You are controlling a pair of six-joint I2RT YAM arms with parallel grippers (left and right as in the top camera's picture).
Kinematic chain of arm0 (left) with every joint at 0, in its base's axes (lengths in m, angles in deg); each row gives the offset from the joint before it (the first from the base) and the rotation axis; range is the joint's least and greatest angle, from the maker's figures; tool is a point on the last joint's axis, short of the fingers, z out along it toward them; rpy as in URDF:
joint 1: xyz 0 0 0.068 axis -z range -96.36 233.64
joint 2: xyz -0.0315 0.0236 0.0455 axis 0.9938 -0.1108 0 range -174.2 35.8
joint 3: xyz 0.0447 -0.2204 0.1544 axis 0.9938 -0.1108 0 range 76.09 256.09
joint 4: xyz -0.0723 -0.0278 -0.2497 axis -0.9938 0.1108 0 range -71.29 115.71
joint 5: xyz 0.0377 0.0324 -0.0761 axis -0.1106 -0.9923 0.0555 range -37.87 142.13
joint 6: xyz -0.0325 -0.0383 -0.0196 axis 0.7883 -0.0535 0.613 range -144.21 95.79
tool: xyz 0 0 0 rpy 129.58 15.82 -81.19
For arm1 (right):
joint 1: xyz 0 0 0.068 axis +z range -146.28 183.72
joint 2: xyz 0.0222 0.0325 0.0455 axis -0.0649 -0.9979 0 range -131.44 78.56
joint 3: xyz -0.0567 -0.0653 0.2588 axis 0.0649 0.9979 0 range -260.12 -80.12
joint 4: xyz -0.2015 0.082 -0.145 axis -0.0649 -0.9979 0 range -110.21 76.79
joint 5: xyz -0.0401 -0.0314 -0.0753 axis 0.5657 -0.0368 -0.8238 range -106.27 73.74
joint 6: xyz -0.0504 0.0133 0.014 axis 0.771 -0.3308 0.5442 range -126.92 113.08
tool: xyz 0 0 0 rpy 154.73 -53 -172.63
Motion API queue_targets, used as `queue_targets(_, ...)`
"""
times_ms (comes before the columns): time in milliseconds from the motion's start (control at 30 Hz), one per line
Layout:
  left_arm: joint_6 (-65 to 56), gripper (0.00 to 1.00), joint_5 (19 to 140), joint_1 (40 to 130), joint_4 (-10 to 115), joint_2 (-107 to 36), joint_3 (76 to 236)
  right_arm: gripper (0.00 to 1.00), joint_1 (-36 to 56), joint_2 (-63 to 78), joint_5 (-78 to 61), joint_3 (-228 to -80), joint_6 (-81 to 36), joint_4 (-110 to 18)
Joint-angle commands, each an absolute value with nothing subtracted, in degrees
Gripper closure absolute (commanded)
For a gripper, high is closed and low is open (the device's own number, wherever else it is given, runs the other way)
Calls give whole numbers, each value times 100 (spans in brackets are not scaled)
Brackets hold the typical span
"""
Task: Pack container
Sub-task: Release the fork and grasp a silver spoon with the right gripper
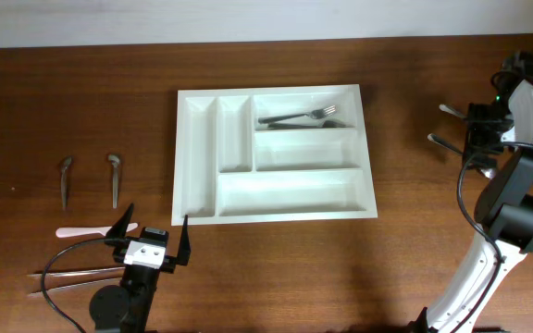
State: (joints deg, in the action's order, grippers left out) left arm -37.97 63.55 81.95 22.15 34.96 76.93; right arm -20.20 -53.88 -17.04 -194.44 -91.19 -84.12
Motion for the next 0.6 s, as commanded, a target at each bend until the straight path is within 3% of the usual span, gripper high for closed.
queue_targets(0, -3847, 1, 6435, 8160, 2215, 3518, 7656, 0, -2092, -5511, -1693, -19455, -9211, -8432)
queue_targets(567, -3847, 1, 6438, 8160, 2215, 3518, 7656, 1, -1878, -5760, -2065, -19455, -9294, -8115)
